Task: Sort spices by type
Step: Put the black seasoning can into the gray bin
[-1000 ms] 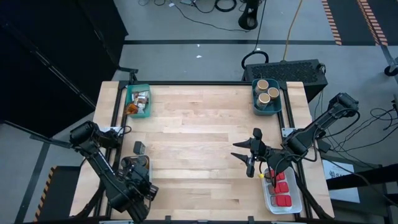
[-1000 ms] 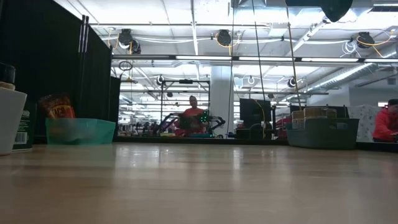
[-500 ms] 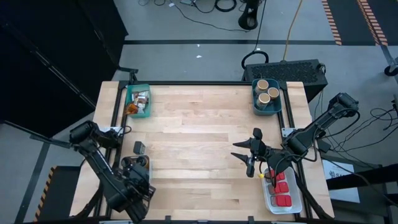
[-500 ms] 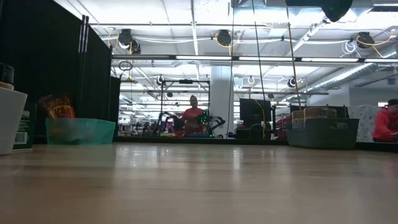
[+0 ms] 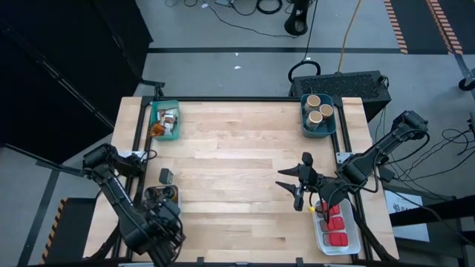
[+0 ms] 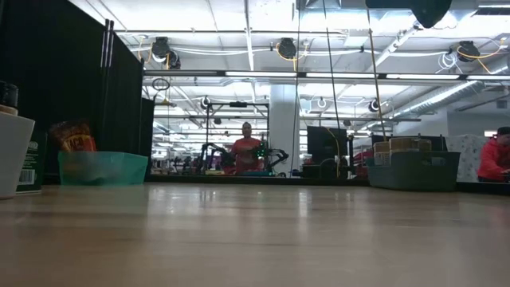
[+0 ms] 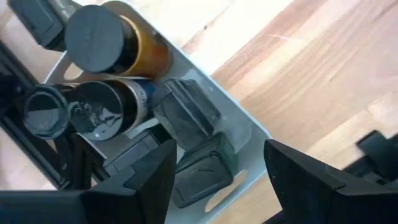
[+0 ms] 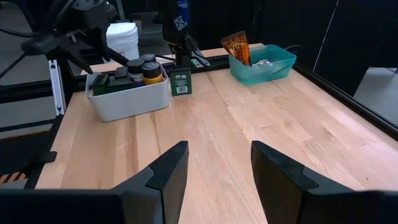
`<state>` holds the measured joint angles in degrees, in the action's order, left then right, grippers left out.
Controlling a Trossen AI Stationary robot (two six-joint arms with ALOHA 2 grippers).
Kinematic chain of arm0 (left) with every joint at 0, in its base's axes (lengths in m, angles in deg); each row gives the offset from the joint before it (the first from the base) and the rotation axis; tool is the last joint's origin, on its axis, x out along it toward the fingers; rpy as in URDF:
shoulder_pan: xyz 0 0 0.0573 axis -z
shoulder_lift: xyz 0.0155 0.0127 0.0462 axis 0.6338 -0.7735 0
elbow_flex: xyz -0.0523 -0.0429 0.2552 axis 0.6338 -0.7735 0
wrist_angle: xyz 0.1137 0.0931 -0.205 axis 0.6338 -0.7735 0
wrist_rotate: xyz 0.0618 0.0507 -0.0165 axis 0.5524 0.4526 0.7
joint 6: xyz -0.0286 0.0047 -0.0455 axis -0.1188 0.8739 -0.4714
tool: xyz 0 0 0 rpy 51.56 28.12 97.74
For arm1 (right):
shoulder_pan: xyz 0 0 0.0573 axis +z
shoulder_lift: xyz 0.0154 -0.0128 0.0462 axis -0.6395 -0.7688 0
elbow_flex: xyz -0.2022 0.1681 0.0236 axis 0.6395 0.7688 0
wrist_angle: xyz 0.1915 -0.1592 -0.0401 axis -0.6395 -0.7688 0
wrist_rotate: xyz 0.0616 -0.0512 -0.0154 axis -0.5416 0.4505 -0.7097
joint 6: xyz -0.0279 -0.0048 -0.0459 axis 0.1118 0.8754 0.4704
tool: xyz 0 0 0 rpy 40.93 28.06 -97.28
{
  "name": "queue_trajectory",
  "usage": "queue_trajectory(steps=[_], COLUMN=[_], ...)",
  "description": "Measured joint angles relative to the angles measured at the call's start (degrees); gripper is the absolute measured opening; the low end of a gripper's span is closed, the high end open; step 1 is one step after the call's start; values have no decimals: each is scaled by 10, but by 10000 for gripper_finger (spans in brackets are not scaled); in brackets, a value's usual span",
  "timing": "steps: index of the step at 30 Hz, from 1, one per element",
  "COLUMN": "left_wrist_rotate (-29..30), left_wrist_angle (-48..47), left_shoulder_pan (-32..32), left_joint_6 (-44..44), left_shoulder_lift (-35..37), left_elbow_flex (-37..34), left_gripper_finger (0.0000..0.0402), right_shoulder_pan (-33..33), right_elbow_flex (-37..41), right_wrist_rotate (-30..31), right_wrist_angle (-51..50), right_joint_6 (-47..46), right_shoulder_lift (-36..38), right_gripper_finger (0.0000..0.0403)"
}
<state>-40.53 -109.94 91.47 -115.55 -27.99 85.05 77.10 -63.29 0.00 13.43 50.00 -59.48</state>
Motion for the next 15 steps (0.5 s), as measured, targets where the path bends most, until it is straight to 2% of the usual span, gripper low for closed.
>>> queue_trajectory(steps=[5, 9, 12, 15], left_wrist_rotate=[4, 20, 58, 121], left_wrist_angle=[40, 36, 36, 36], left_shoulder_pan=[0, -9, -17, -30], left_joint_6=[54, 66, 110, 158], left_shoulder_lift=[0, 0, 0, 0], left_elbow_flex=[0, 0, 5, 12], left_gripper_finger=[242, 242, 242, 242], right_shoulder_pan=[-6, -7, -7, -7], right_elbow_flex=[0, 0, 0, 0], right_wrist_rotate=[0, 0, 0, 0], right_wrist_angle=[0, 0, 0, 0], right_joint_6=[-4, -4, -4, -4], right_shoulder_lift=[0, 0, 0, 0], right_gripper_finger=[160, 160, 160, 160])
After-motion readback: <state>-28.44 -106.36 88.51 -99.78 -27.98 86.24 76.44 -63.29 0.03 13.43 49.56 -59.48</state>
